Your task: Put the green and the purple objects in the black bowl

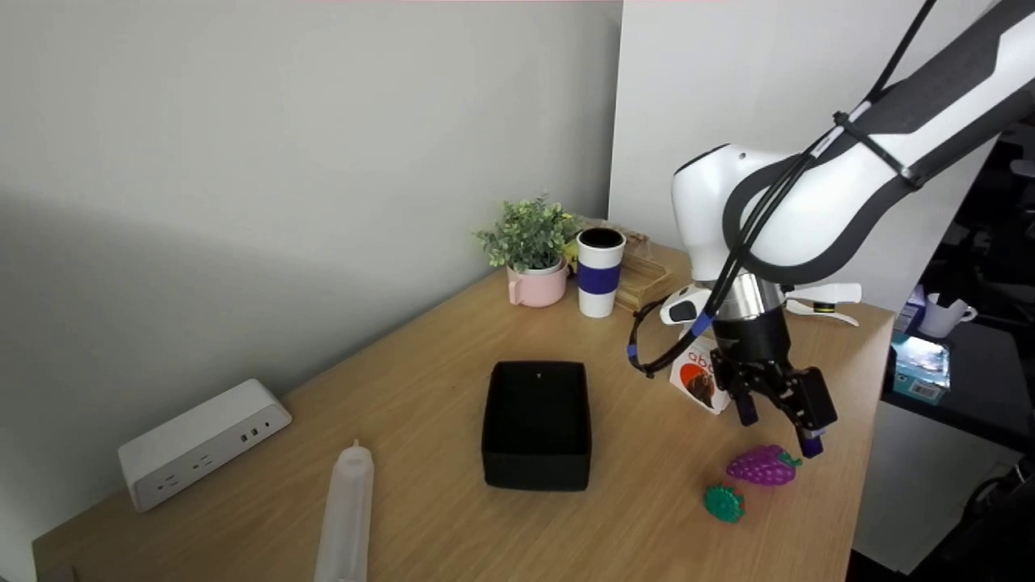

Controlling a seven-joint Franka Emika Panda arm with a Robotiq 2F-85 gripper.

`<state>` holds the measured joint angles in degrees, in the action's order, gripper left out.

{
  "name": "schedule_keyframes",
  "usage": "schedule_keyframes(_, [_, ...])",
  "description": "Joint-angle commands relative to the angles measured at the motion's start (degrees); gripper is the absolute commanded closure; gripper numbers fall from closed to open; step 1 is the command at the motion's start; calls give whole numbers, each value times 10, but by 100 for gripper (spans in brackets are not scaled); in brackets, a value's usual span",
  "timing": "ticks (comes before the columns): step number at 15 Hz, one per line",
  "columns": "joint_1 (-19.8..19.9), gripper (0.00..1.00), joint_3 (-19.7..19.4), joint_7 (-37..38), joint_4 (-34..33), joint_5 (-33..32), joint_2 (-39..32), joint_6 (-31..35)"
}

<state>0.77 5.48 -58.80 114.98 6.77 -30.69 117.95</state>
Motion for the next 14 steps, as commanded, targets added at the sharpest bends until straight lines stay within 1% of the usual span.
schedule_keyframes(1, [12, 0, 15, 5, -15, 9, -38, 50])
schedule_keyframes(2, [11, 0, 13, 6, -3, -4, -19, 30])
schedule_keyframes(4, [11, 0, 14, 7, -4, -5, -28, 35])
schedule_keyframes(9, [11, 0, 14, 9, -4, -5, -25, 35])
schedule_keyframes(14, [10, 0, 12, 19, -28, -7, -38, 12])
